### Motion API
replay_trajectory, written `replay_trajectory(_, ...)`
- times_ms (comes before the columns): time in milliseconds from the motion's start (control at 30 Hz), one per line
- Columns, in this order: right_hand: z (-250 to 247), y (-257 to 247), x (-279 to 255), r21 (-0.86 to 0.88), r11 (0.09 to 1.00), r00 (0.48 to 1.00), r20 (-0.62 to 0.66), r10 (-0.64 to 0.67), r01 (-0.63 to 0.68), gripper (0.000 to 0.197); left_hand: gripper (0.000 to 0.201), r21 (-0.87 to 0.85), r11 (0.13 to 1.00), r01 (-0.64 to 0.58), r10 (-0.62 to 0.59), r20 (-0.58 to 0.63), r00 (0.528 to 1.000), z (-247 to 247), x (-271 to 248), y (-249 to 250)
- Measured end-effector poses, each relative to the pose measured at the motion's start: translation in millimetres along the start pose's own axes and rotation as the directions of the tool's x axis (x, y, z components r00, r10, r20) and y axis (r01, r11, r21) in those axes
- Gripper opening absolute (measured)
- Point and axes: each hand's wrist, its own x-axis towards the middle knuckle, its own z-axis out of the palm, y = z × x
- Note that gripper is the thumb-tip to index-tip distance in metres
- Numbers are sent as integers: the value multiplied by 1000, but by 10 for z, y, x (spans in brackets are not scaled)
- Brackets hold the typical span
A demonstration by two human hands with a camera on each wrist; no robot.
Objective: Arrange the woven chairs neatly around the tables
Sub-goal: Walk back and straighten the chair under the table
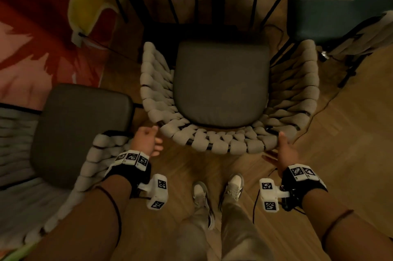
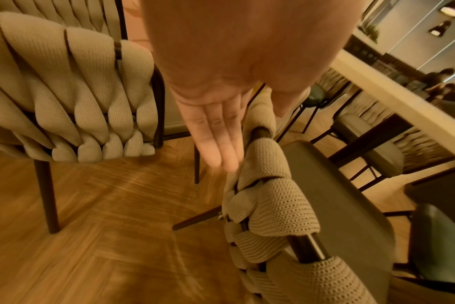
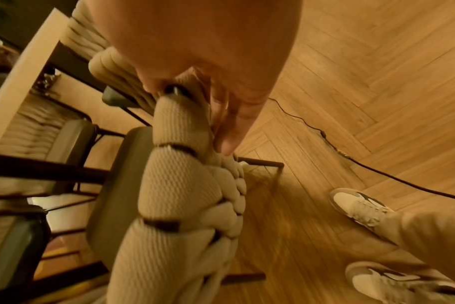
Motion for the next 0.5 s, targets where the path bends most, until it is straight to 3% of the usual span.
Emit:
replay_trajectory(200,287,361,-388,-141,989,992,110,68,-52,47,23,-25,999,-41,44,126,991,-499,-274,-539)
replay_trajectory(367,700,887,-830,-356,931,972,180,152,-80,38,10,-204,978,-48,47,-6,999,-1316,-207,-1211)
replay_trajectory(500,1564,1463,-1345,-456,890,969,208,132,-24,30,19,-307,951,-45,23,-74,997,-2188,11,-1712)
